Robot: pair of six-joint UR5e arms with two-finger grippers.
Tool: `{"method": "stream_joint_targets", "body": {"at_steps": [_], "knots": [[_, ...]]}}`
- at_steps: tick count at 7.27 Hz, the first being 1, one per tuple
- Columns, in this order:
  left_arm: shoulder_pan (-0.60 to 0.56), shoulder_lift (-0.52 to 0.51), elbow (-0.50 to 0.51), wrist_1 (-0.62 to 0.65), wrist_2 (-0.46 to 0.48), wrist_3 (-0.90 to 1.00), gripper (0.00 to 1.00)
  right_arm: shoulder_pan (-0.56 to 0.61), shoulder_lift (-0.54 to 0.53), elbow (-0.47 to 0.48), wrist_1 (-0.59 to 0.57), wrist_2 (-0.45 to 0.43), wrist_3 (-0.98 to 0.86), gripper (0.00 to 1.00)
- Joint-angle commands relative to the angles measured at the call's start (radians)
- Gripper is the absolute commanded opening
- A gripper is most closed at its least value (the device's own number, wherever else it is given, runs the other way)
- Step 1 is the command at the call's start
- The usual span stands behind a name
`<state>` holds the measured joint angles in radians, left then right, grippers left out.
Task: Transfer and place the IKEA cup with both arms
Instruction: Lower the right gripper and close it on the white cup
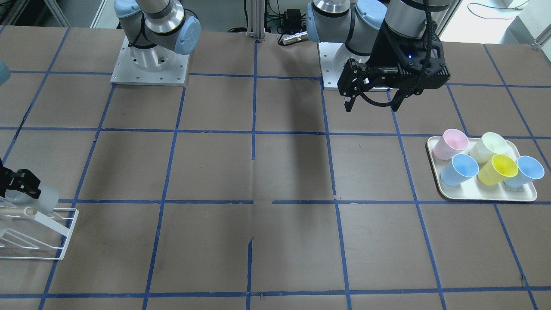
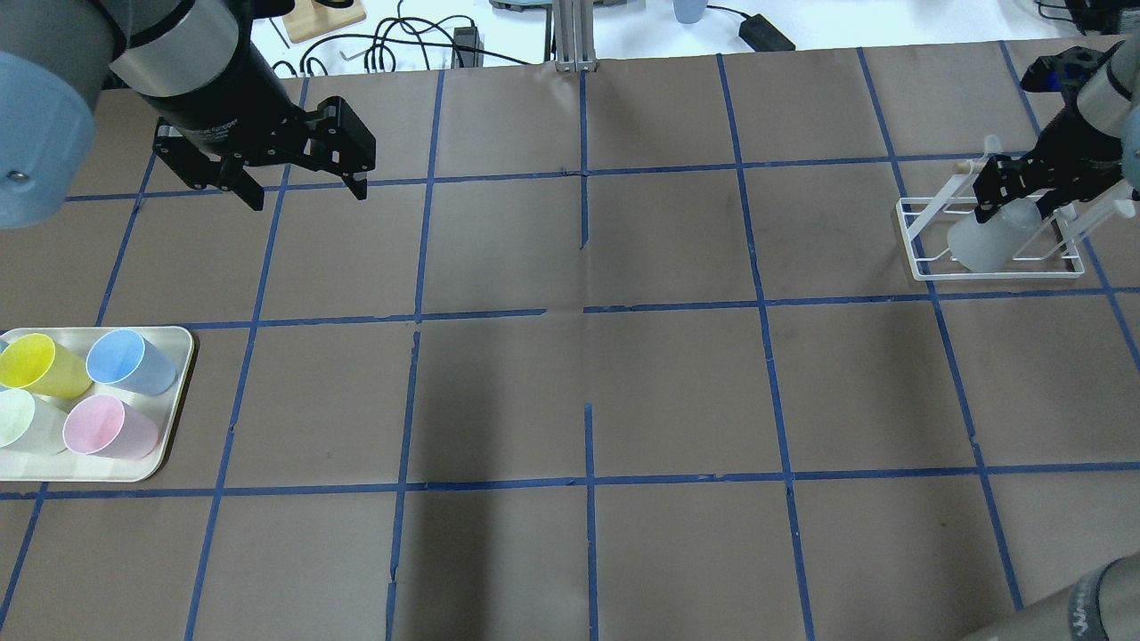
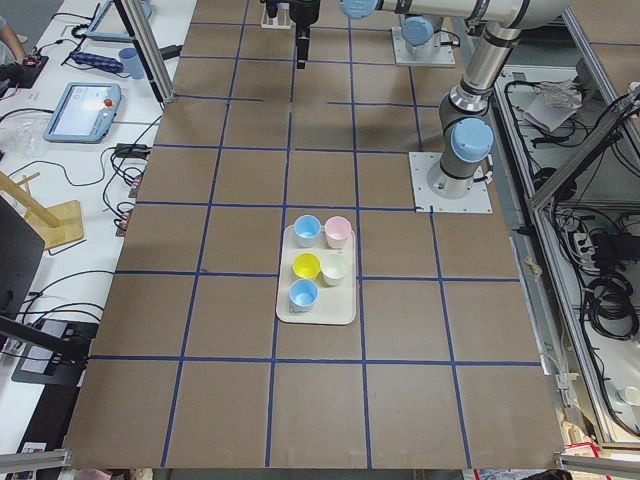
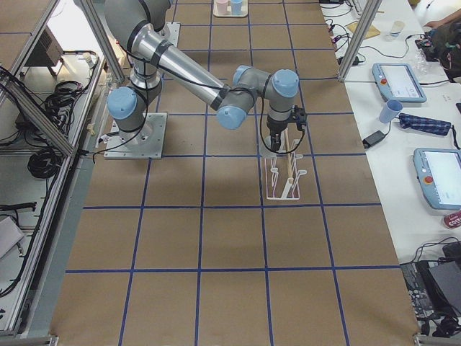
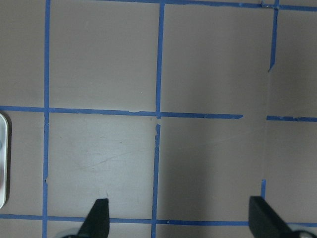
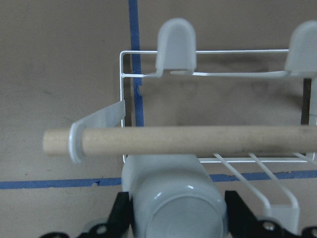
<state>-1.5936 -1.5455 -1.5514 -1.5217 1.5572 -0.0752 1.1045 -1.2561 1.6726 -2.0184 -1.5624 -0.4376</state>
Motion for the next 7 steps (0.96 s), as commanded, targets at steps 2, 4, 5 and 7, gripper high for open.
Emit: {"method": "stream_joint_targets", "body": {"at_steps": [2,4,5,7], "knots": [[0.0,-0.001,0.001,0.0,0.0,0.0,1.0,0.002,-0.009,-0.033,0.018,-0.014,0.0,0.27],[0.0,0.001,-0.002,-0.001,-0.002,0.0,1.0,0.003,-0.034,-0.121,0.172,-0.041,-0.001,0.23],[0.0,0.001,-0.003,0.0,0.0,0.0,1.0,0.003,-0.06,-0.163,0.258,-0.041,-0.001,0.23],[0.001,0.004,-0.003,0.0,0.0,0.0,1.0,0.005,-0.129,-0.209,0.389,-0.044,0.0,0.23]]}}
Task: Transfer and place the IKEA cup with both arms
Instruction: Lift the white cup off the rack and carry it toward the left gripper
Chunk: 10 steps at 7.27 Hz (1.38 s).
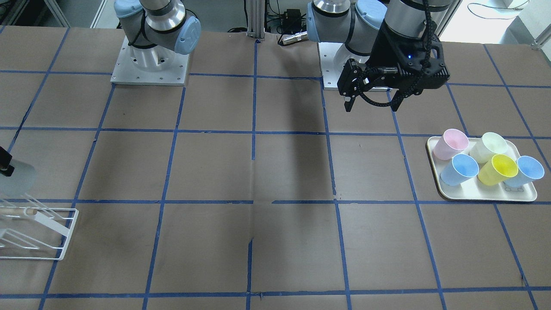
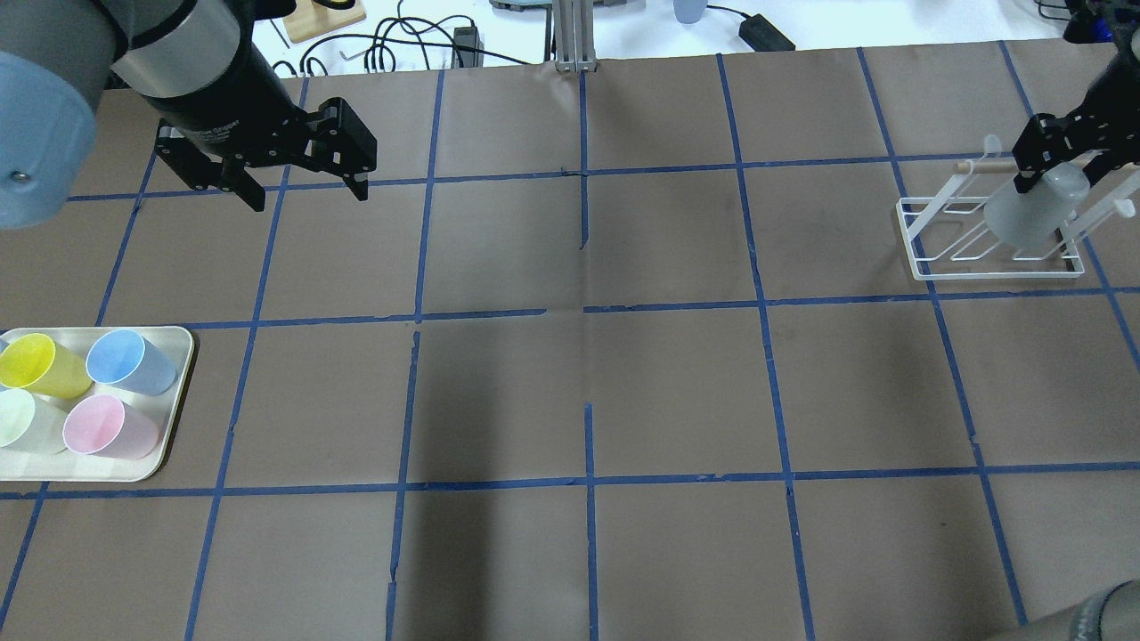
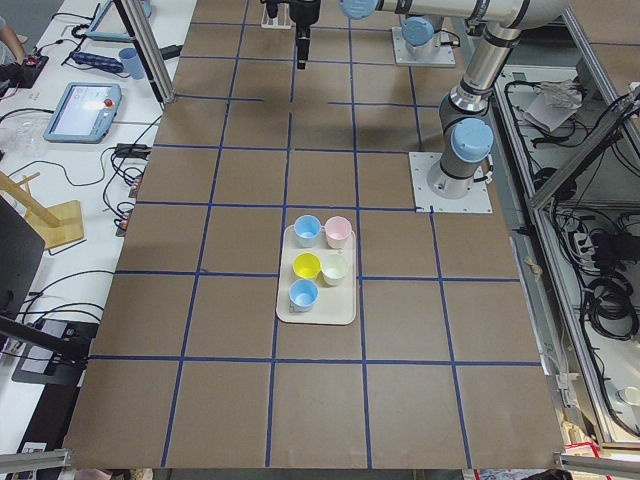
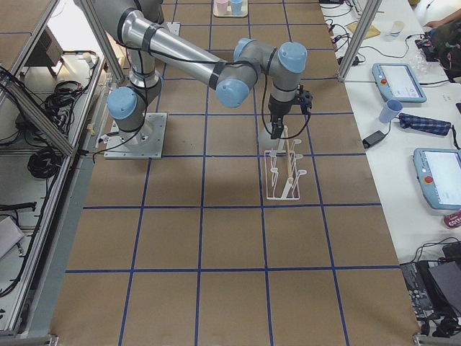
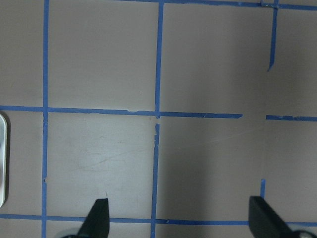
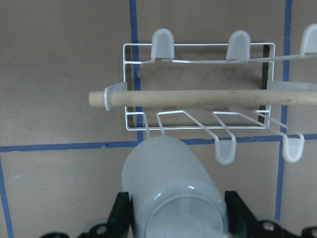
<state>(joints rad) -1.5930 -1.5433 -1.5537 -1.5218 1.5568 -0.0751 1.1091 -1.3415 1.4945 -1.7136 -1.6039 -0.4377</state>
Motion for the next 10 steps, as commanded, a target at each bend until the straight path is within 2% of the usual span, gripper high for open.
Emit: {"method": "stream_joint_targets", "body": {"at_steps": [1,2,4,5,7,10], "knots": [[0.001,0.002,0.0,0.0,-0.003,0.0,1.0,0.003,-0.085,-0.043,0.129,-0.001,-0.001,0.23],[0.014,0.008,-0.008,0.0,-0.079,0.0,1.0,0.015,-0.12,-0.039,0.147,0.031,-0.007,0.24],[0.12,0.017,-0.023,-0.014,-0.275,0.001,1.0,0.07,-0.131,-0.039,0.248,0.268,0.004,0.23],[0.167,0.017,-0.025,-0.036,-0.369,0.003,1.0,0.093,-0.131,-0.03,0.288,0.397,0.005,0.22],[0.227,0.014,-0.038,-0.064,-0.586,0.003,1.0,0.104,-0.123,-0.023,0.406,0.769,0.005,0.21],[0.287,0.015,-0.176,-0.064,-0.948,0.07,1.0,0.23,-0.117,0.03,0.413,1.104,-0.013,0.16]]}}
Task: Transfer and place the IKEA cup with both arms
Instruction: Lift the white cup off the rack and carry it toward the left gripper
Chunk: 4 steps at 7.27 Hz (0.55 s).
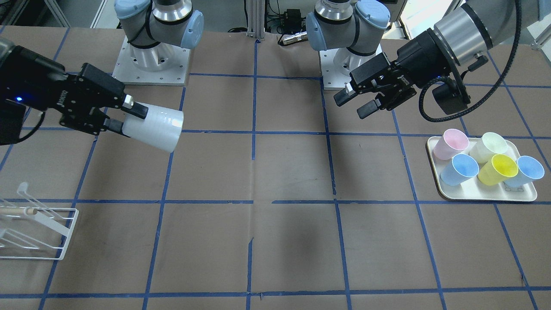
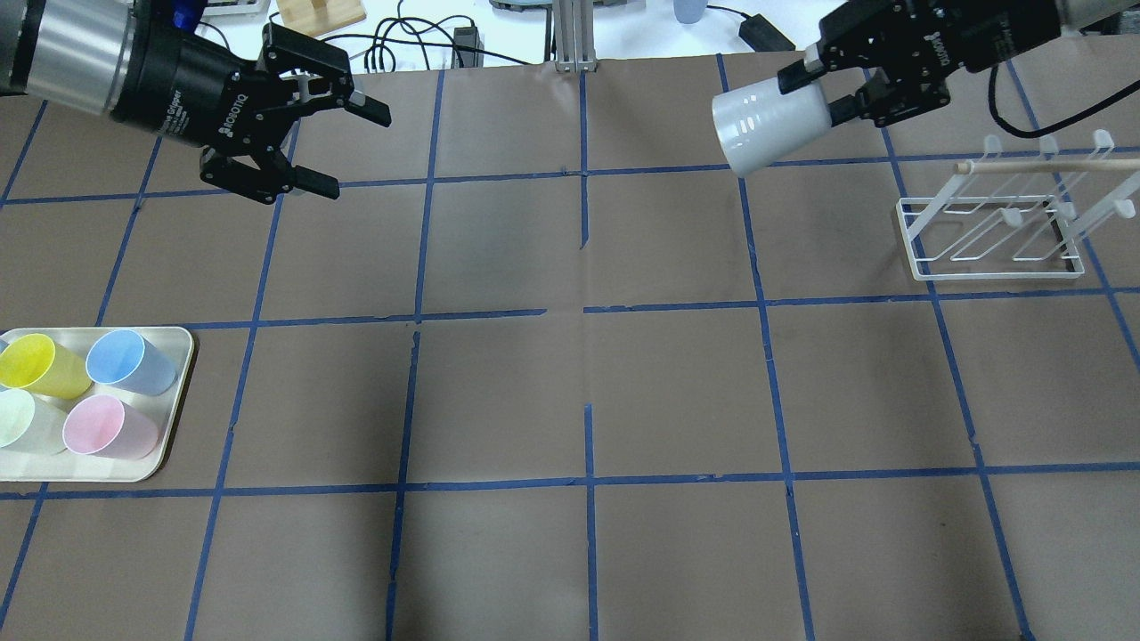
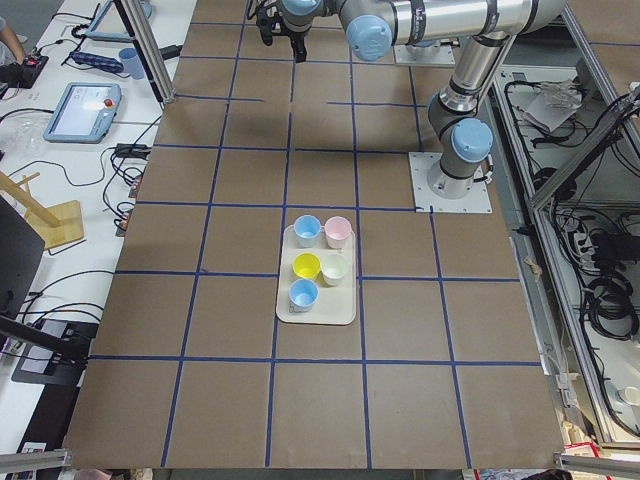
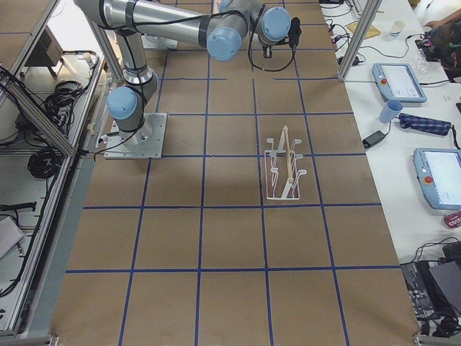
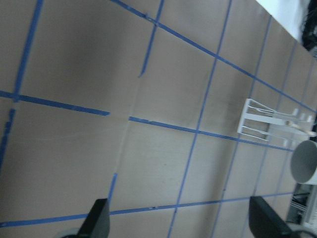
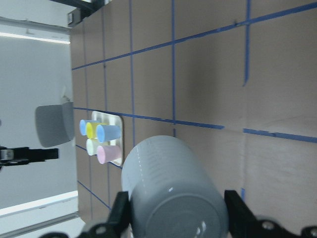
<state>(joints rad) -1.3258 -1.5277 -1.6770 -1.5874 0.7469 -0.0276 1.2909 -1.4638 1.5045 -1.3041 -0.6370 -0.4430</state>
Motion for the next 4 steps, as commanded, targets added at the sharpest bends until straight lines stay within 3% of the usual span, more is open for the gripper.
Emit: {"method": "stream_joint_targets", "body": {"at_steps": [1,3,4], "knots": [[0.03,-0.009,-0.081,0.001,-0.243,0.035,1.0,0.053,-0.001,0.054,0.005,0.19,-0.022,0.16],[0.036,-0.016,-0.15,0.015,-0.407,0.037,1.0,0.053,-0.012,0.197,0.005,0.455,-0.022,0.16],[0.04,-0.025,-0.159,0.018,-0.504,0.037,1.0,0.065,-0.024,0.23,0.002,0.47,-0.022,0.16]]}}
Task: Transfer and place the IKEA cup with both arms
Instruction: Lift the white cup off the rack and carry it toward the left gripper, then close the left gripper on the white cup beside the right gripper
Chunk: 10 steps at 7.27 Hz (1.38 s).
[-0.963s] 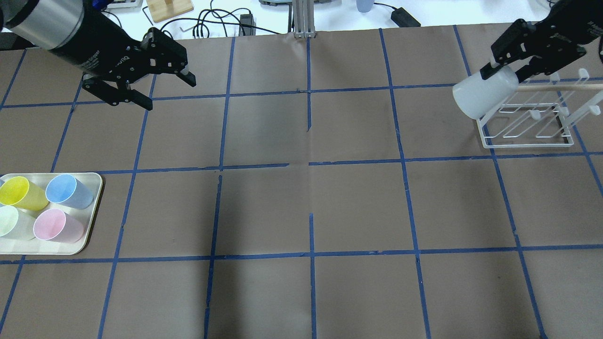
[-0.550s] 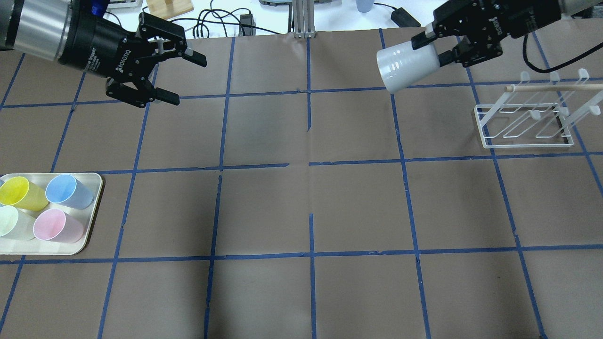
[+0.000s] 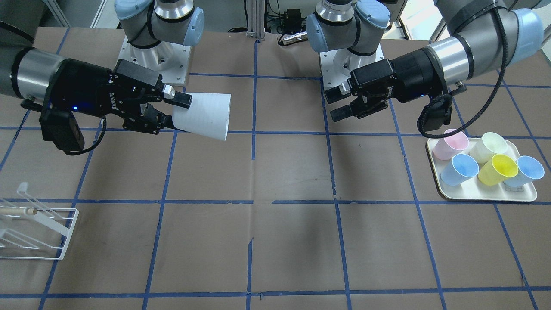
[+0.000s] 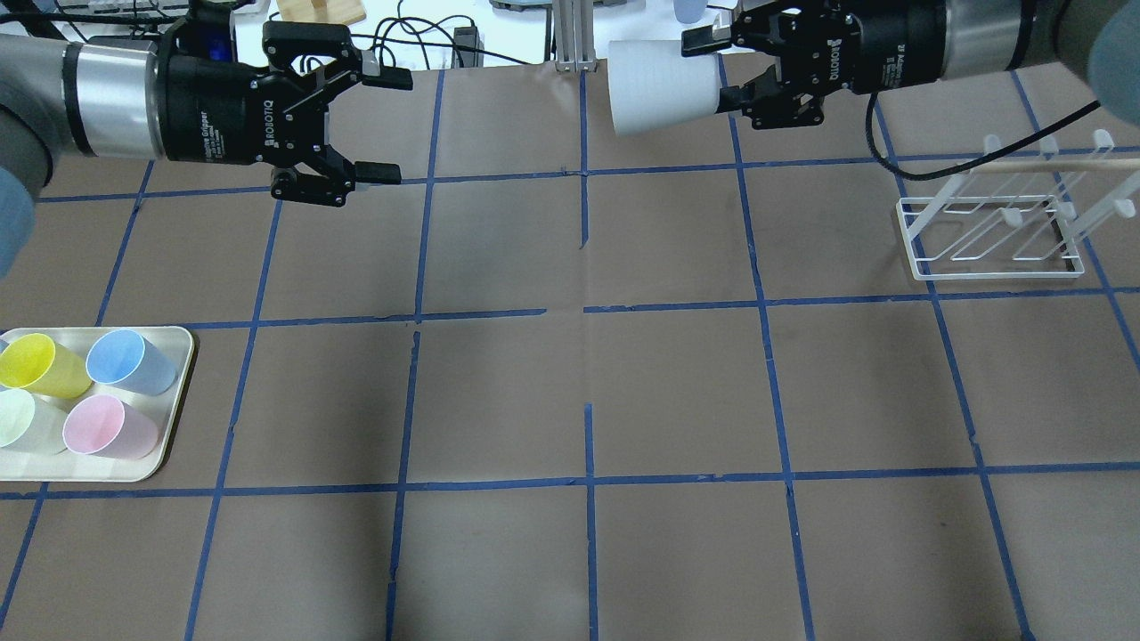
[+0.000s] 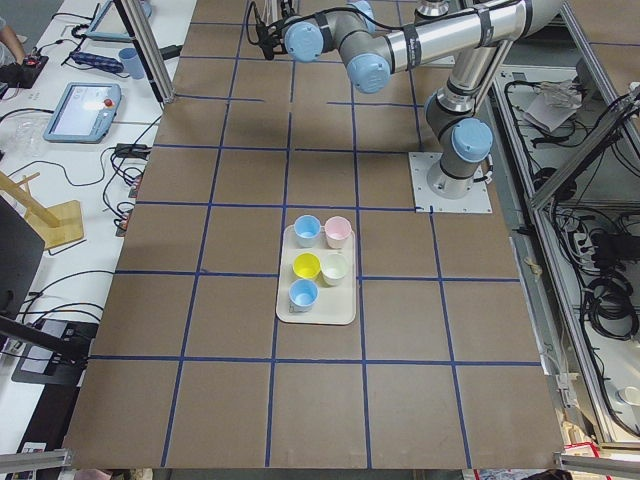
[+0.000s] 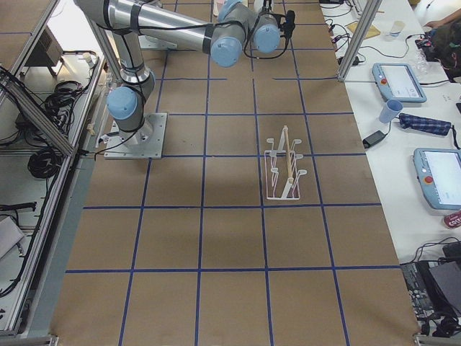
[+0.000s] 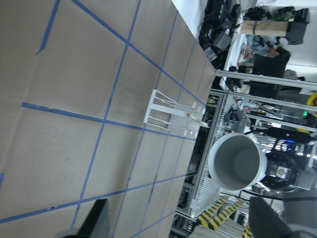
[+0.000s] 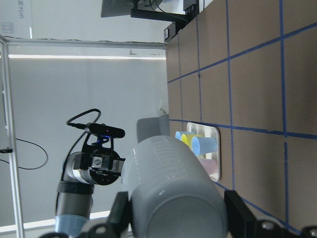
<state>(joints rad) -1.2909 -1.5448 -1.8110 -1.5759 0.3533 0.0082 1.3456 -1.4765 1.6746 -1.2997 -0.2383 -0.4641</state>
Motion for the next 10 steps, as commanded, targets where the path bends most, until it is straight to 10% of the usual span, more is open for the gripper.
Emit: {"method": "stream_joint_targets", "body": {"at_steps": [1,10], "knots": [[-0.002,-0.021,-0.024,0.013,-0.134,0.003,1.0,0.039,-0.028,0.063,-0.003,0.071,0.004,0.16],[-0.14,-0.037,-0.025,0.157,-0.194,-0.097,1.0,0.127,-0.031,0.065,-0.001,0.12,0.03,0.16]]}}
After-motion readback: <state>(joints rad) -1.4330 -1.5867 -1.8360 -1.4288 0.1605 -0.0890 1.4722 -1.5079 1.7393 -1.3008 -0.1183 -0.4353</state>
